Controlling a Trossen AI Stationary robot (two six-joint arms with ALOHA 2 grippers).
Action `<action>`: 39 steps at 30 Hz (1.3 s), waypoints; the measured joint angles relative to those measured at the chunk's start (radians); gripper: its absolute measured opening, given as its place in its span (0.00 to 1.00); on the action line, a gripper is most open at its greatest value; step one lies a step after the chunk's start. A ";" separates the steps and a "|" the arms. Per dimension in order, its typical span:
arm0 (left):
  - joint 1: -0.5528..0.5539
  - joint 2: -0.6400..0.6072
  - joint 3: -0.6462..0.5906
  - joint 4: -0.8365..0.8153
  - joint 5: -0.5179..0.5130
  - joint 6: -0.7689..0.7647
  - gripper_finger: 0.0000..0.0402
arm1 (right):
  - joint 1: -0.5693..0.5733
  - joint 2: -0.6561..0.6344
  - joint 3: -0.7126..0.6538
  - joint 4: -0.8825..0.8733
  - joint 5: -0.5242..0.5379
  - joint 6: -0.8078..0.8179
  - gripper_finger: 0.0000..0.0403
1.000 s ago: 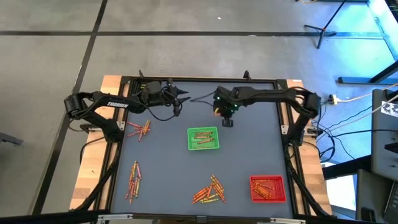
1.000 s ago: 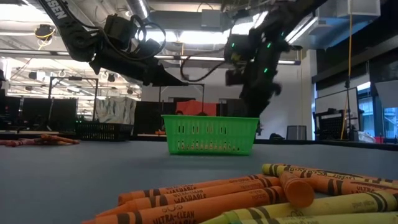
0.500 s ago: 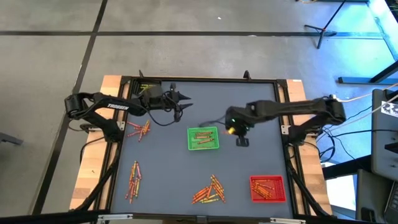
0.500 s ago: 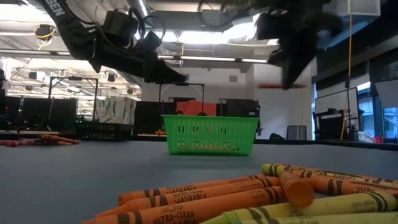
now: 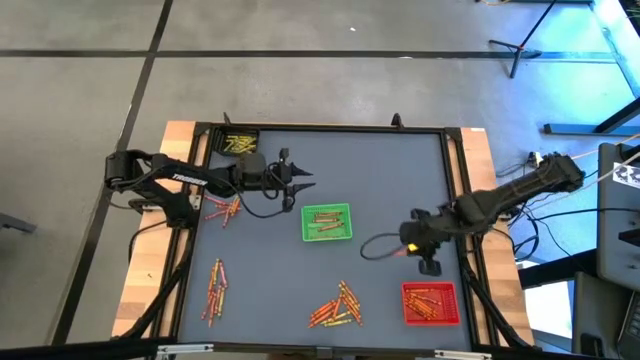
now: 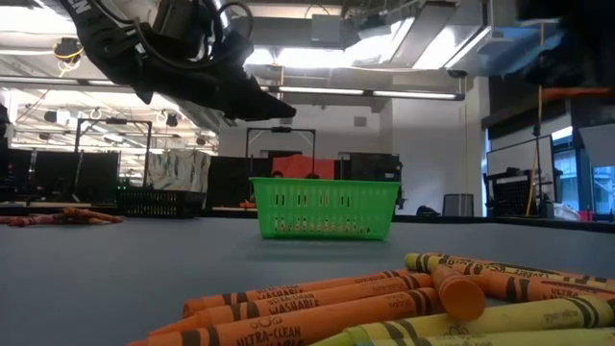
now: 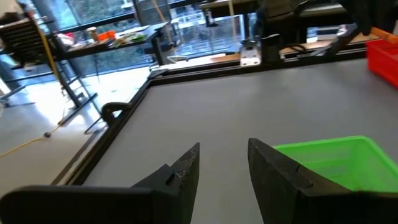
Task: Sort crayons
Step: Put the orange crayon into the red bin, then adjust the green bin
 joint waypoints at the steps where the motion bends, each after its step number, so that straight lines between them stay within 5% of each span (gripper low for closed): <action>1: -0.009 0.000 0.000 0.000 0.000 0.000 0.30 | 0.036 -0.003 -0.002 0.002 0.000 0.044 0.04; 12: -0.057 0.000 0.000 0.041 -0.002 0.000 0.30 | 0.424 0.036 -0.002 0.094 0.151 0.483 0.05; 19: -0.057 0.000 0.000 0.039 -0.043 0.005 0.30 | 0.558 0.119 -0.002 0.103 0.244 0.741 0.05; 25: -0.055 0.000 0.000 0.038 -0.089 0.005 0.30 | 0.577 0.223 -0.002 0.130 0.265 0.792 0.09; 34: -0.055 0.000 0.000 0.032 -0.107 0.000 0.30 | 0.565 0.258 -0.002 0.153 0.237 0.814 0.35; 39: -0.053 0.009 0.000 0.034 -0.317 -0.027 0.30 | 0.474 0.237 -0.002 0.123 0.242 0.662 0.43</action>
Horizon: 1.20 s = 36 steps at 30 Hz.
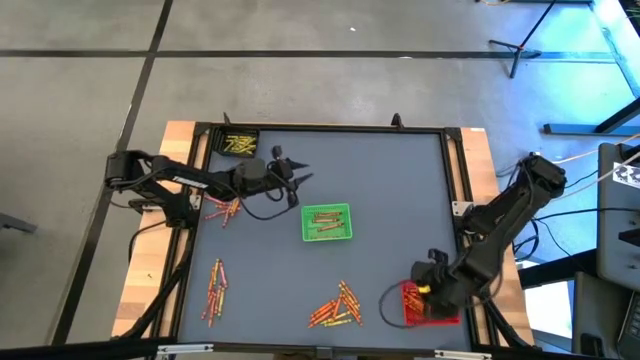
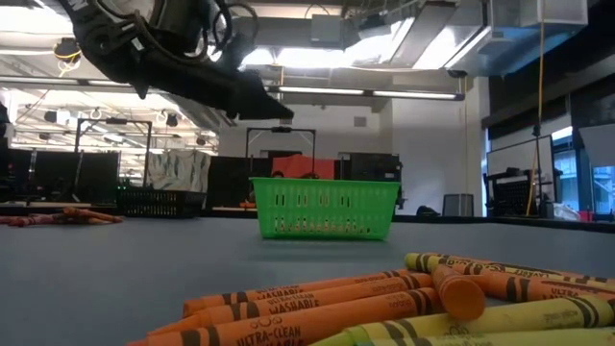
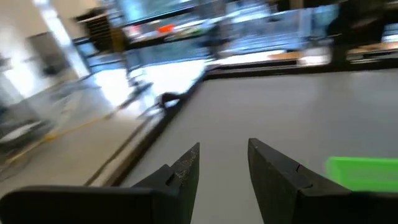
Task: Sort crayons
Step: Adjust the green bin
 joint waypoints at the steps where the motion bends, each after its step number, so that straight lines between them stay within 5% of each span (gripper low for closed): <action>1: 0.003 0.008 0.000 -0.001 -0.027 -0.006 0.30 | -0.026 0.000 0.000 -0.019 0.014 -0.048 0.43; 9: 0.058 0.106 0.000 -0.037 -0.021 -0.067 0.30 | -0.268 -0.001 0.000 -0.052 0.240 -0.482 0.40; 19: 0.125 0.114 0.000 -0.181 0.216 -0.078 0.30 | -0.588 -0.001 -0.042 0.229 0.442 -0.965 0.40; 28: 0.118 0.114 0.000 -0.301 0.221 -0.106 0.30 | -0.942 0.024 -0.287 0.901 0.256 -1.336 0.40; 36: 0.078 0.114 -0.001 -0.273 0.221 -0.099 0.30 | -1.102 0.115 -0.300 1.063 -0.066 -1.392 0.41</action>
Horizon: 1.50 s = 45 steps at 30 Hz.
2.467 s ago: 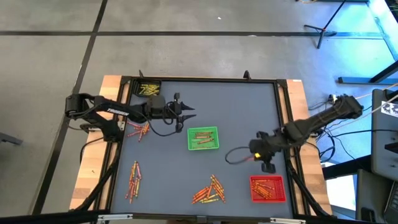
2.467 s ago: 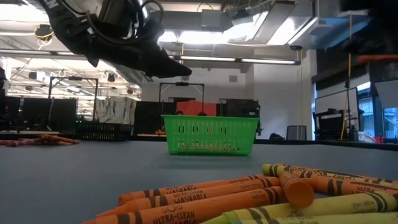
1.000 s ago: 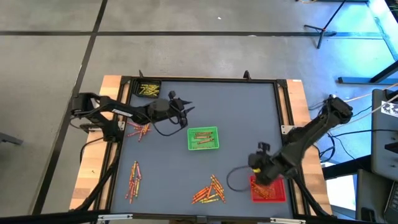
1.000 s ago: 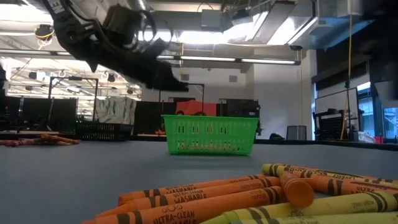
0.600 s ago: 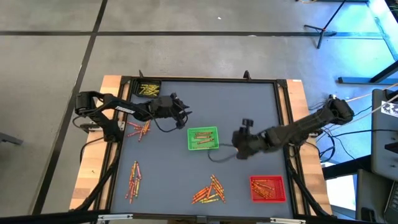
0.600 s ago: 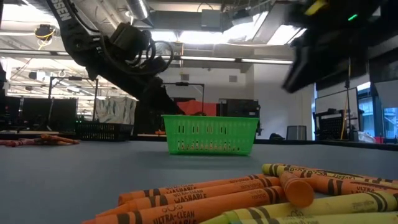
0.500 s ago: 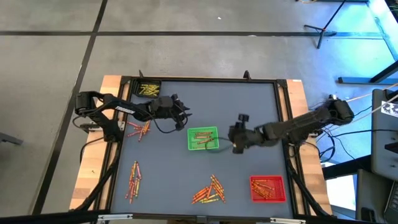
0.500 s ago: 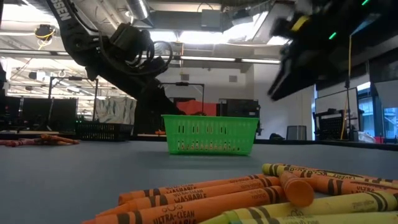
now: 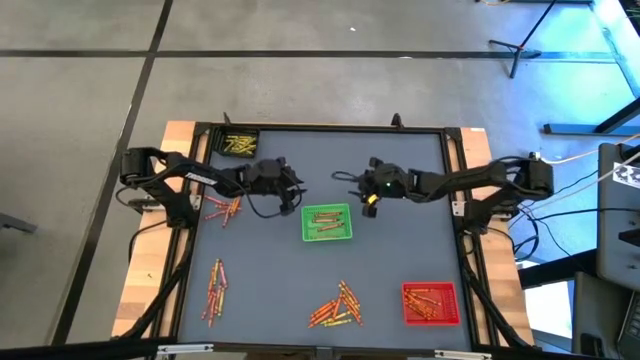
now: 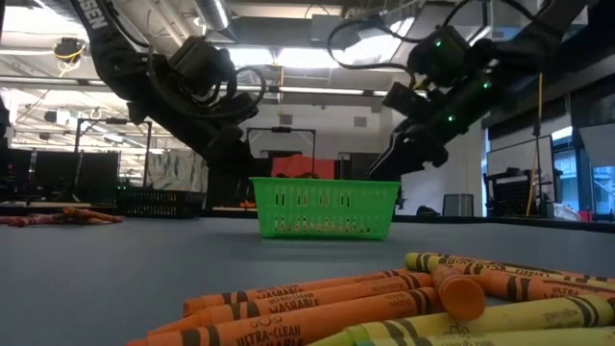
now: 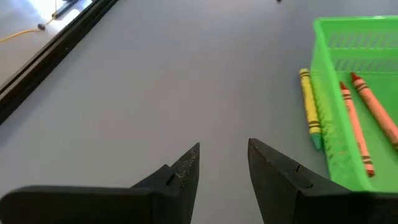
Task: Sort crayons
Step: Adjust the green bin, then put the green crayon into the black bin
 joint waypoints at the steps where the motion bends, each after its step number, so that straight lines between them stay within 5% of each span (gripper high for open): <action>1: -0.006 0.000 0.000 -0.001 0.001 0.001 0.30 | -0.004 0.018 0.000 0.016 -0.023 -0.003 0.41; 9: -0.026 0.013 0.001 0.005 0.001 0.003 0.30 | -0.002 0.123 0.009 0.128 0.008 -0.047 0.41; 33: -0.154 0.092 0.001 0.025 0.019 -0.051 0.30 | 0.000 0.125 0.011 0.052 -0.302 -0.050 0.41; 45: -0.195 0.092 0.001 -0.093 -0.053 -0.161 0.30 | -0.001 0.125 0.011 0.048 -0.237 -0.039 0.41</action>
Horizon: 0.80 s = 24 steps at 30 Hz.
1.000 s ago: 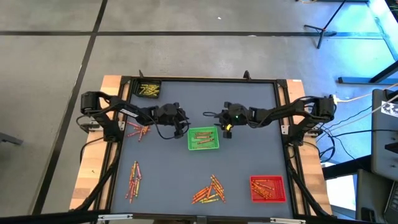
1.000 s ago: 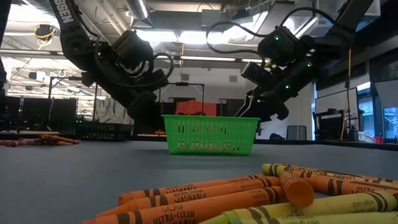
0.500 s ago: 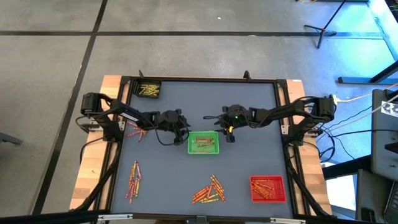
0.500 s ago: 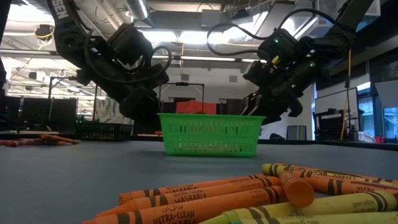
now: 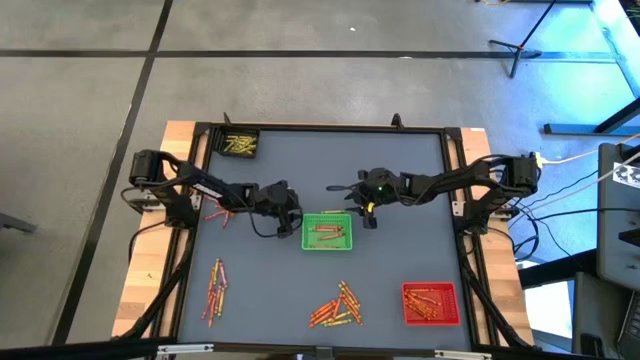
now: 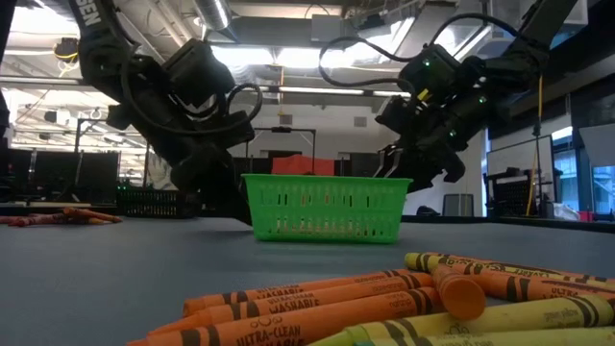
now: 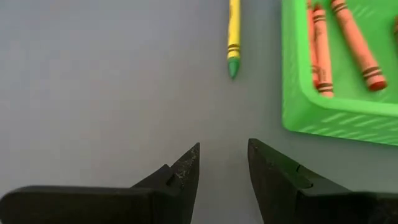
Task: Sort crayons
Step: Put the green crayon into the black bin
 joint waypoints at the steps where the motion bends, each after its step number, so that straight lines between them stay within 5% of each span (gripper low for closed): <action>1: -0.010 0.000 0.000 -0.004 -0.020 -0.006 0.30 | 0.000 0.000 0.000 0.001 -0.009 0.006 0.41; 24: -0.121 -0.015 0.000 -0.005 -0.090 -0.054 0.30 | -0.033 0.237 0.001 0.232 -0.168 0.021 0.40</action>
